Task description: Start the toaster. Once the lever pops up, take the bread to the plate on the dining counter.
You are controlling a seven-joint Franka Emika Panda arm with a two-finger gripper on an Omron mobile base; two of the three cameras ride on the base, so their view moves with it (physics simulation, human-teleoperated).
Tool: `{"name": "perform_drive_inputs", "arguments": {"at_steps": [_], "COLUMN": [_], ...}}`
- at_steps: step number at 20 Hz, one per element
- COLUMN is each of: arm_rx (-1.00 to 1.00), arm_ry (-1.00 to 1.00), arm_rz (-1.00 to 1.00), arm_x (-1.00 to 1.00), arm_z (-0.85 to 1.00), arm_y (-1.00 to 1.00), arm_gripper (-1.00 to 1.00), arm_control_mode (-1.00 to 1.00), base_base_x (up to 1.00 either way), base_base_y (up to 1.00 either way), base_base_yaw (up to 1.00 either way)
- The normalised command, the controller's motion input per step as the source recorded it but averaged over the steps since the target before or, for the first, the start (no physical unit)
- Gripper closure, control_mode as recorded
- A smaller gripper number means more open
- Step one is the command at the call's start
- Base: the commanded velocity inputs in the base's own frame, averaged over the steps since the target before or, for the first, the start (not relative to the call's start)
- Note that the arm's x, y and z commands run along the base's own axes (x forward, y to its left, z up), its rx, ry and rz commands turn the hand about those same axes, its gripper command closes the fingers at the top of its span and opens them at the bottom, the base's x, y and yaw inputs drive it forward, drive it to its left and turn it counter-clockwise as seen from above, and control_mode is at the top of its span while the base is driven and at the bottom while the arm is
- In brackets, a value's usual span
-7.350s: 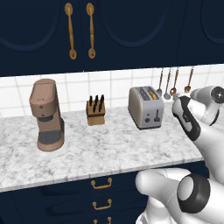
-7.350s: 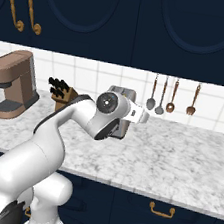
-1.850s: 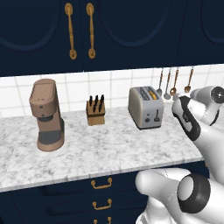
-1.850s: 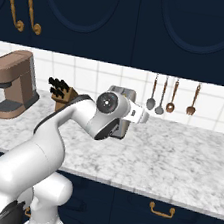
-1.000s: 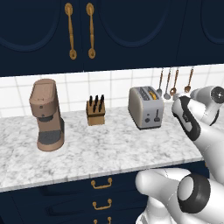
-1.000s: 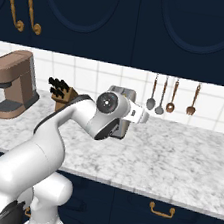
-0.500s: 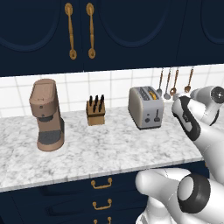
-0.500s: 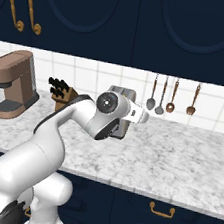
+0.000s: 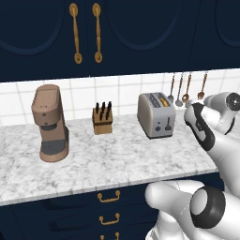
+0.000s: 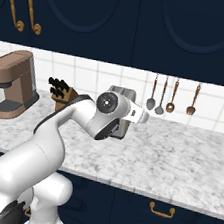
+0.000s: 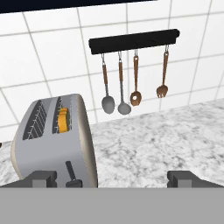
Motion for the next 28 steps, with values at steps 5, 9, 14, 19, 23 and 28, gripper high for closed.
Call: {"name": "perform_drive_inputs", "arguments": {"at_steps": [5,9,14,19,23,28], "arm_rx": [0.0,0.0,0.0,0.0,0.0,0.0], "arm_ry": [0.0,0.0,0.0,0.0,0.0,0.0], "arm_rz": [0.0,0.0,0.0,0.0,0.0,0.0], "arm_x": [0.0,0.0,0.0,0.0,0.0,0.0], "arm_z": [0.0,0.0,0.0,0.0,0.0,0.0], "arm_y": [0.0,0.0,0.0,0.0,0.0,0.0], "arm_gripper": [-1.0,-1.0,-1.0,-1.0,-1.0,-1.0], "arm_control_mode": [-1.0,-1.0,-1.0,-1.0,-1.0,-1.0], "base_base_x": [0.0,0.0,0.0,0.0,0.0,0.0], "base_base_y": [0.0,0.0,0.0,0.0,0.0,0.0], "base_base_yaw": [0.0,0.0,0.0,0.0,0.0,0.0]}}
